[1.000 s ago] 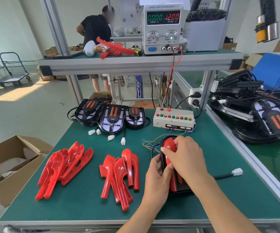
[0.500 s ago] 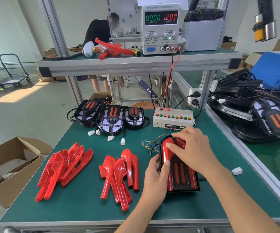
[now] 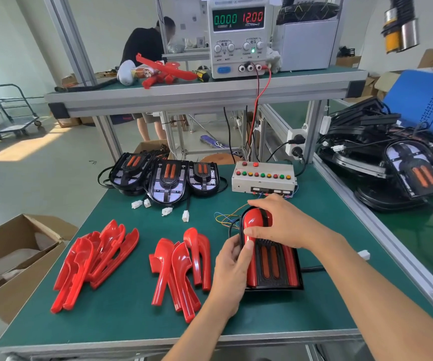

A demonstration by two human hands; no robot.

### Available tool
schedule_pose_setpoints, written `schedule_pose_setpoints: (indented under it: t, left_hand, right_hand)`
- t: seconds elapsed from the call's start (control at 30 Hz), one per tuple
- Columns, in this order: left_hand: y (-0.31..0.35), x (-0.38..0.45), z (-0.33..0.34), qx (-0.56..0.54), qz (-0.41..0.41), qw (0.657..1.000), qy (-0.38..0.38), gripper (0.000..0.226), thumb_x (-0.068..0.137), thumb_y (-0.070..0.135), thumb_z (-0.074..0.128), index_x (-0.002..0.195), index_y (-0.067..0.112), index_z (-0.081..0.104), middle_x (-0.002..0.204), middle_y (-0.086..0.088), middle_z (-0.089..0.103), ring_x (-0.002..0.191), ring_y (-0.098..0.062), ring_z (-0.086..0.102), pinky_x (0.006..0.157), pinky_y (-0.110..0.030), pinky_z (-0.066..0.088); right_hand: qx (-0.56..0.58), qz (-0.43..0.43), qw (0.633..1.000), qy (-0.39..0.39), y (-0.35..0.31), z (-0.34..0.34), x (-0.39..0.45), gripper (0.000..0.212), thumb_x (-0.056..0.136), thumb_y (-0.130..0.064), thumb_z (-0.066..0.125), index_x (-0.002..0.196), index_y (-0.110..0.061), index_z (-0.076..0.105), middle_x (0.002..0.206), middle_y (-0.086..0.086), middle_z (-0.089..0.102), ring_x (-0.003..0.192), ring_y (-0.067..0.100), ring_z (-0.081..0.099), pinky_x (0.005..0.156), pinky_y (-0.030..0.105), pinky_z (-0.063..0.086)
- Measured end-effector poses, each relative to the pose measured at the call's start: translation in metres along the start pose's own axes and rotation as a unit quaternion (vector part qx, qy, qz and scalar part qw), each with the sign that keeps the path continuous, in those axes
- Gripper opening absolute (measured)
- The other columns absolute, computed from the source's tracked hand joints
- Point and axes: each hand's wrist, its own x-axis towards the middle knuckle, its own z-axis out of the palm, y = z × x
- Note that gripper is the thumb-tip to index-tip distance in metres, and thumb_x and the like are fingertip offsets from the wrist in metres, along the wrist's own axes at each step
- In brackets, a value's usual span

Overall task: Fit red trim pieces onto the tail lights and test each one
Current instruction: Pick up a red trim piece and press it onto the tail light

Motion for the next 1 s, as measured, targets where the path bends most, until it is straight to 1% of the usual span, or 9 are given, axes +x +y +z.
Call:
schedule_pose_setpoints:
  t: [0.13, 0.3, 0.43, 0.57, 0.7, 0.8, 0.87, 0.9, 1.0]
  left_hand:
    - [-0.001, 0.0, -0.002, -0.023, -0.005, 1.0, -0.007, 0.04, 0.097, 0.04, 0.061, 0.127, 0.015, 0.059, 0.114, -0.005, 0.076, 0.109, -0.017, 0.071, 0.085, -0.022, 0.057]
    - [-0.001, 0.0, -0.006, -0.052, -0.012, 0.998, -0.021, 0.043, 0.098, 0.034, 0.061, 0.133, 0.01, 0.055, 0.123, -0.009, 0.072, 0.118, -0.023, 0.067, 0.093, -0.031, 0.057]
    - [-0.001, 0.0, -0.003, -0.002, 0.008, 1.0, -0.017, 0.035, 0.105, 0.035, 0.051, 0.131, 0.013, 0.058, 0.119, -0.007, 0.072, 0.115, -0.02, 0.068, 0.092, -0.027, 0.056]
    - [0.002, 0.0, -0.003, 0.003, 0.009, 1.0, -0.021, 0.035, 0.105, 0.034, 0.049, 0.132, 0.014, 0.058, 0.12, -0.007, 0.072, 0.114, -0.02, 0.068, 0.091, -0.027, 0.056]
    - [0.002, -0.001, -0.004, 0.006, 0.011, 1.0, -0.024, 0.035, 0.105, 0.037, 0.05, 0.133, 0.017, 0.058, 0.122, -0.005, 0.072, 0.116, -0.019, 0.067, 0.094, -0.029, 0.056]
    - [0.001, -0.002, -0.003, -0.011, 0.004, 1.0, -0.023, 0.034, 0.105, 0.035, 0.051, 0.133, 0.016, 0.057, 0.122, -0.008, 0.072, 0.115, -0.024, 0.068, 0.093, -0.035, 0.057]
    - [0.002, -0.001, -0.002, -0.021, 0.001, 0.999, -0.027, 0.035, 0.105, 0.035, 0.052, 0.133, 0.015, 0.057, 0.121, -0.008, 0.072, 0.113, -0.023, 0.069, 0.09, -0.033, 0.058]
    - [0.002, -0.001, -0.001, -0.024, 0.0, 0.999, -0.029, 0.036, 0.103, 0.035, 0.053, 0.133, 0.015, 0.057, 0.121, -0.008, 0.072, 0.113, -0.023, 0.069, 0.089, -0.031, 0.058]
    - [0.002, -0.001, 0.0, -0.019, 0.001, 0.999, -0.034, 0.041, 0.099, 0.04, 0.054, 0.132, 0.017, 0.058, 0.12, -0.005, 0.073, 0.112, -0.021, 0.069, 0.09, -0.031, 0.058]
  right_hand:
    - [-0.003, -0.004, 1.0, 0.008, -0.002, 0.003, 0.001, 0.088, 0.081, -0.073, 0.067, 0.154, -0.034, 0.039, 0.14, -0.005, 0.04, 0.134, 0.015, 0.043, 0.113, 0.038, 0.04]
    - [-0.01, -0.012, 1.0, 0.003, -0.004, 0.005, 0.001, 0.087, 0.082, -0.074, 0.065, 0.155, -0.036, 0.037, 0.139, -0.007, 0.04, 0.134, 0.014, 0.04, 0.111, 0.036, 0.039]
    - [-0.016, -0.01, 1.0, 0.023, -0.006, 0.008, 0.002, 0.084, 0.082, -0.073, 0.064, 0.153, -0.036, 0.039, 0.138, -0.005, 0.042, 0.134, 0.017, 0.039, 0.112, 0.04, 0.039]
    - [-0.023, -0.01, 0.999, 0.027, -0.007, 0.009, 0.002, 0.082, 0.083, -0.073, 0.063, 0.153, -0.037, 0.039, 0.137, -0.005, 0.042, 0.134, 0.018, 0.038, 0.112, 0.043, 0.04]
    - [0.012, -0.022, 0.999, 0.02, -0.004, 0.004, 0.001, 0.076, 0.082, -0.07, 0.067, 0.148, -0.037, 0.046, 0.132, -0.008, 0.043, 0.129, 0.012, 0.041, 0.109, 0.034, 0.039]
    - [0.043, -0.024, 0.998, 0.024, 0.002, -0.005, 0.003, 0.064, 0.09, -0.063, 0.063, 0.146, -0.034, 0.051, 0.14, -0.007, 0.051, 0.132, 0.012, 0.048, 0.11, 0.03, 0.038]
    - [0.056, -0.016, 0.998, 0.018, 0.006, -0.01, 0.005, 0.058, 0.094, -0.058, 0.062, 0.145, -0.031, 0.054, 0.144, -0.009, 0.054, 0.133, 0.01, 0.05, 0.113, 0.031, 0.039]
    - [0.074, -0.011, 0.997, 0.008, 0.007, -0.012, 0.007, 0.054, 0.094, -0.056, 0.063, 0.141, -0.031, 0.058, 0.141, -0.012, 0.057, 0.129, 0.008, 0.053, 0.111, 0.029, 0.042]
    - [0.136, 0.002, 0.991, -0.013, 0.012, -0.013, 0.01, 0.027, 0.092, -0.051, 0.069, 0.117, -0.04, 0.067, 0.117, -0.024, 0.065, 0.106, 0.0, 0.063, 0.088, 0.012, 0.051]
